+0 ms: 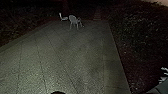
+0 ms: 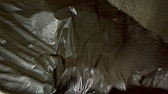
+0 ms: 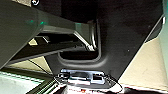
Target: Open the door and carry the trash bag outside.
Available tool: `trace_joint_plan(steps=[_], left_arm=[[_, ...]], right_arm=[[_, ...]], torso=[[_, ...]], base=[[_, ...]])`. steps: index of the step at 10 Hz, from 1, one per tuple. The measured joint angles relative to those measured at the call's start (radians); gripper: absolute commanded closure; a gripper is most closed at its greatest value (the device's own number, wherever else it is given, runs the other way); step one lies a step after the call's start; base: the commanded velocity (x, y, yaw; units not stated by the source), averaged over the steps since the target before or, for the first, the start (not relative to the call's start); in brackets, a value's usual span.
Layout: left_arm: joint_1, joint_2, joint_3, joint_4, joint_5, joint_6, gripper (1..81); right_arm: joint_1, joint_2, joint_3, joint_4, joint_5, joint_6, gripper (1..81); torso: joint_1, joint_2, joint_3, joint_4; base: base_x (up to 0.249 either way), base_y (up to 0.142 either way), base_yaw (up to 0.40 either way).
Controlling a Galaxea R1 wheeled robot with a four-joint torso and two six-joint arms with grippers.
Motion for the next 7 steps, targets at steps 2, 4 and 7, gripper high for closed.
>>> trace_joint_plan(steps=[2,4,7], left_arm=[[-0.017,-0.027,-0.020,-0.006,0.012,0.000,1.0],[-0.005,0.001,-0.016,-0.007,0.025,0.003,1.0],[0.100,0.068,-0.055,0.032,0.023,0.023,1.0]], right_arm=[[0.000,0.000,0.000,0.000,0.000,0.000,1.0],[0.000,0.000,0.000,0.000,0.000,0.000,1.0],[0.000,0.000,0.000,0.001,-0.002,0.000,1.0]], torso=[[0.000,0.000,0.000,0.000],[0.000,0.000,0.000,0.000],[0.001,0.001,0.024,0.000]], base=[[0.000,0.000,0.000],[0.000,0.000,0.000],[0.000,0.000,0.000]])
